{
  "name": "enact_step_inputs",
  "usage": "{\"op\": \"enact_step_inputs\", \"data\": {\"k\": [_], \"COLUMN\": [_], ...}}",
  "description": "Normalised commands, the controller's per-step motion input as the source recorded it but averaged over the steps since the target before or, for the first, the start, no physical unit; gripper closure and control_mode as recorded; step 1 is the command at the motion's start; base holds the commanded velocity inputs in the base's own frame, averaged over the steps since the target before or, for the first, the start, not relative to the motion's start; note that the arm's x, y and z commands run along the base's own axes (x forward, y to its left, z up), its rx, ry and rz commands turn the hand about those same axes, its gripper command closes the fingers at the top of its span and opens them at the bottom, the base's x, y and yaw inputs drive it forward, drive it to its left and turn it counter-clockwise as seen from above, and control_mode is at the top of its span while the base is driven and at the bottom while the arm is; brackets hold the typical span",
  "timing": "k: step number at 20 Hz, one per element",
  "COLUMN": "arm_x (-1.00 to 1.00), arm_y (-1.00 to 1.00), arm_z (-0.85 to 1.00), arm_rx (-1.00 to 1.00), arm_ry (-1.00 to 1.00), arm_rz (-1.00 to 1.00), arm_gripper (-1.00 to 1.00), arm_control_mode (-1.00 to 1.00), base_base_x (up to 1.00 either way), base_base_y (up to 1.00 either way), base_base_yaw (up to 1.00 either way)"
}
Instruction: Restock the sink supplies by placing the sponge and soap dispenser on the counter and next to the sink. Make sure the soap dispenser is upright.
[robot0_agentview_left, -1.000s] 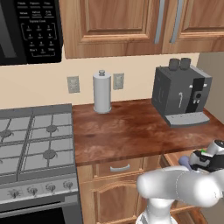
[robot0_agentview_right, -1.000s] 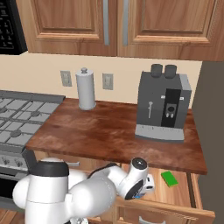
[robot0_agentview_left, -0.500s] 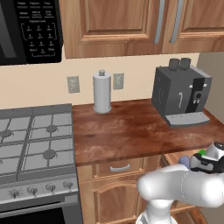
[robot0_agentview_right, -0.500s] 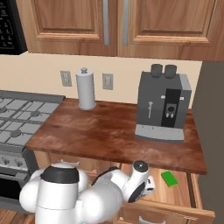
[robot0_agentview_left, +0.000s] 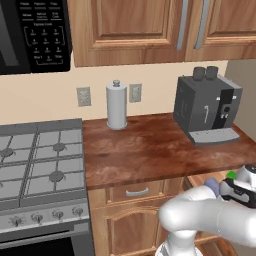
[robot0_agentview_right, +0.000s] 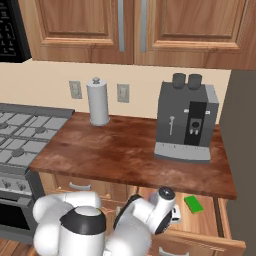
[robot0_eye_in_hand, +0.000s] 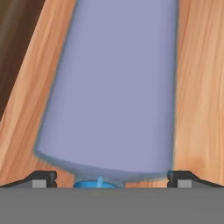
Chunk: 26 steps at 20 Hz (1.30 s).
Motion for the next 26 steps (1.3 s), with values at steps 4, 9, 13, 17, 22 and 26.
{"op": "enact_step_inputs", "data": {"k": [4,9,13,17,22,26], "arm_x": [0.09,0.09,0.02,-0.06,-0.33,-0.52], "arm_y": [-0.04,-0.01,0.0,0.0,0.0,0.0], "arm_z": [-0.36,-0.42,-0.54,-0.18,0.16,0.11], "arm_rx": [0.01,0.01,0.0,0.01,0.03,0.02], "arm_ry": [0.07,0.08,0.1,0.03,0.0,-0.01], "arm_rz": [0.0,0.0,0.0,0.0,0.0,0.0], "arm_gripper": [-1.0,-1.0,1.0,1.0,1.0,1.0], "arm_control_mode": [-1.0,-1.0,-1.0,-1.0,-1.0,-1.0], "base_base_x": [0.0,0.0,0.0,0.0,0.0,0.0], "base_base_y": [0.0,0.0,0.0,0.0,0.0,0.0], "base_base_yaw": [0.0,0.0,0.0,0.0,0.0,0.0]}}
